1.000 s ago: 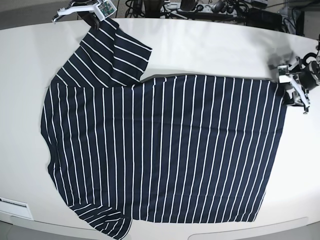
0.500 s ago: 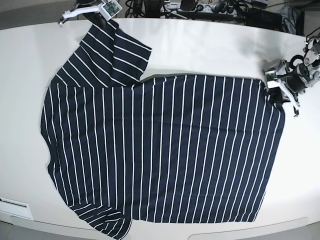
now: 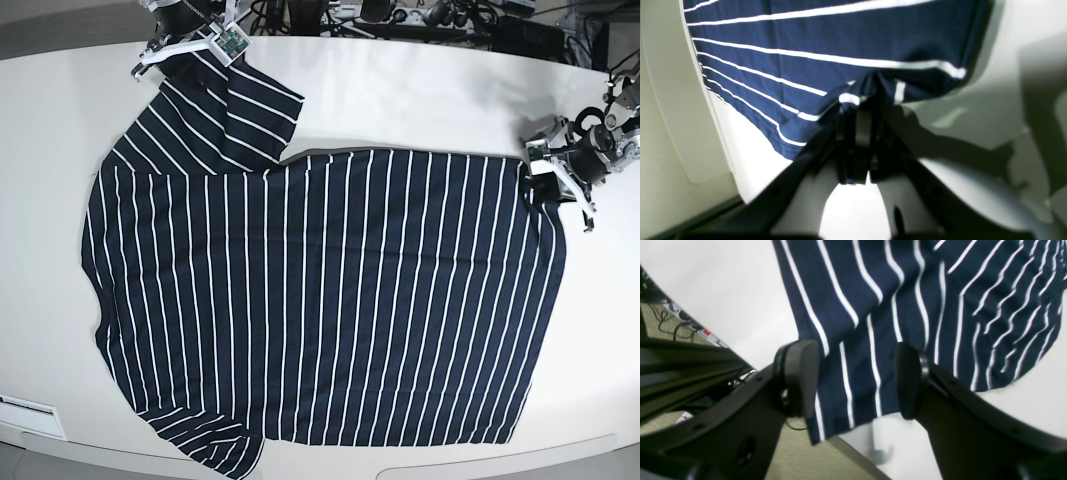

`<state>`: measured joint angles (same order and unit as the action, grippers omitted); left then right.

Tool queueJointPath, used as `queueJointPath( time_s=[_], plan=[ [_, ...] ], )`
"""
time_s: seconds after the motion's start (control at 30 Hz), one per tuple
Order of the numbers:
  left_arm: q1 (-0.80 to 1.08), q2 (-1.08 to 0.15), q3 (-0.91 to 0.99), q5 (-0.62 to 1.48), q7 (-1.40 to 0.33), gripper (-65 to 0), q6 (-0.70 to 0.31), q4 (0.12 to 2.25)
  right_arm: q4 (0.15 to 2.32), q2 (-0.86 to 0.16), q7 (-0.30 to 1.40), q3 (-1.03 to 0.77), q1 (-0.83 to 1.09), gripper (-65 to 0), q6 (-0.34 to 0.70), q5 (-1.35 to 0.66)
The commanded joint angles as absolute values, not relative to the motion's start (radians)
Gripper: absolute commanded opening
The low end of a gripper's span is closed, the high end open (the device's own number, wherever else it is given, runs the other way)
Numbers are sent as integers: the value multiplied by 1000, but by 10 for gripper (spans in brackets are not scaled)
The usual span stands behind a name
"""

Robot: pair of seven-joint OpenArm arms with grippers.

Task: Fold the T-shirt properly
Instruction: 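Lower the right gripper onto the sleeve edge and grasp it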

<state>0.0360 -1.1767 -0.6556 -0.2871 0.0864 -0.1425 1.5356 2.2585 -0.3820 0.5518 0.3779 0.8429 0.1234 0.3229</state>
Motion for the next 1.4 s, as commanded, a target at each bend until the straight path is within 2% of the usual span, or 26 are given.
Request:
queueJointPath(
  time_s=[0.0, 0.2, 0.47, 0.5, 0.53, 0.6, 0.67, 0.7, 0.8, 1.0, 1.17, 1.37],
  plan=[
    [31, -1199, -653, -282, 97, -650, -152, 1541, 2262, -385, 533, 378, 844, -271, 118, 316],
    [30, -1199, -653, -279, 97, -650, -152, 1541, 2199, -385, 519, 378, 814, -271, 158, 286],
    [30, -1199, -653, -279, 97, -650, -152, 1541, 2120, -385, 517, 378, 768, -277, 129, 287],
    [30, -1199, -653, -279, 97, -650, -152, 1541, 2106, -385, 517, 378, 761, -299, 117, 288],
    [30, -1199, -653, -279, 97, -650, -152, 1541, 2094, -385, 521, 378, 753, -351, 104, 288],
    [31, -1199, -653, -279, 97, -650, -152, 1541, 2086, -385, 529, 378, 745, -509, 77, 300],
    [30, -1200, -653, -279, 97, -650, -153, 1541, 2088, -385, 527, 378, 745, -640, 30, 352],
    [30, -1200, -653, -279, 97, -650, -152, 1541, 2094, -385, 528, 378, 745, -650, 2, 388],
    [31, -1200, -653, -279, 97, -650, -152, 1541, 2132, -385, 527, 378, 751, -650, -58, 511],
    [35, -1209, -653, -270, 97, -650, -152, 1571, 2258, -431, 532, 378, 808, -650, -77, 633],
    [38, -1263, -653, -158, 97, -650, -152, 1651, 2351, -517, 637, 378, 897, -650, -123, 689],
    [39, -1338, -653, -143, 95, -650, -162, 1746, 2356, -597, 765, 378, 1041, -650, -215, 728]
  ],
)
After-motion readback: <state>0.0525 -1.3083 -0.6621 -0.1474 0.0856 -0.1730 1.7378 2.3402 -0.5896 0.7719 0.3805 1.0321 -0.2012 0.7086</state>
